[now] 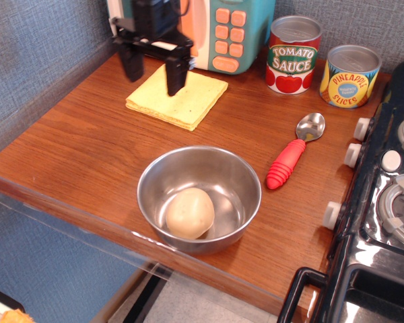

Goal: Put the potato on the yellow cloth

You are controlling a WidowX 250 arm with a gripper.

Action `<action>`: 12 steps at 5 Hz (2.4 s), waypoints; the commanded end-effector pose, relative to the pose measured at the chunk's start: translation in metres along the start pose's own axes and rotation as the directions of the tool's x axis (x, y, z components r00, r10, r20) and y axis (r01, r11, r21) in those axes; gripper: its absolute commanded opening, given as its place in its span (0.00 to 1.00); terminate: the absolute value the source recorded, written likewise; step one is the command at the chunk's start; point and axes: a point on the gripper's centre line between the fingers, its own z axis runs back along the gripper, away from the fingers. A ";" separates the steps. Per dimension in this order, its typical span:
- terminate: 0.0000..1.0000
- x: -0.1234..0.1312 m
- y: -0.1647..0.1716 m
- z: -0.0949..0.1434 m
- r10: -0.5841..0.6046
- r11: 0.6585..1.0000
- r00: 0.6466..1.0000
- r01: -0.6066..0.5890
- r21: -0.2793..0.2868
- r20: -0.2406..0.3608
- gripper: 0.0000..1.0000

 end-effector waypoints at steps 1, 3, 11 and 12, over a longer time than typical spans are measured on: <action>0.00 -0.018 -0.034 0.040 -0.086 0.996 0.991 0.084 0.028 0.103 1.00; 0.00 -0.079 -0.083 0.037 -0.073 0.997 0.992 0.076 -0.026 0.101 1.00; 0.00 -0.094 -0.116 -0.049 0.101 0.995 0.993 -0.100 0.020 -0.068 1.00; 0.00 -0.090 -0.116 -0.042 0.091 0.996 0.994 -0.090 0.013 -0.055 0.00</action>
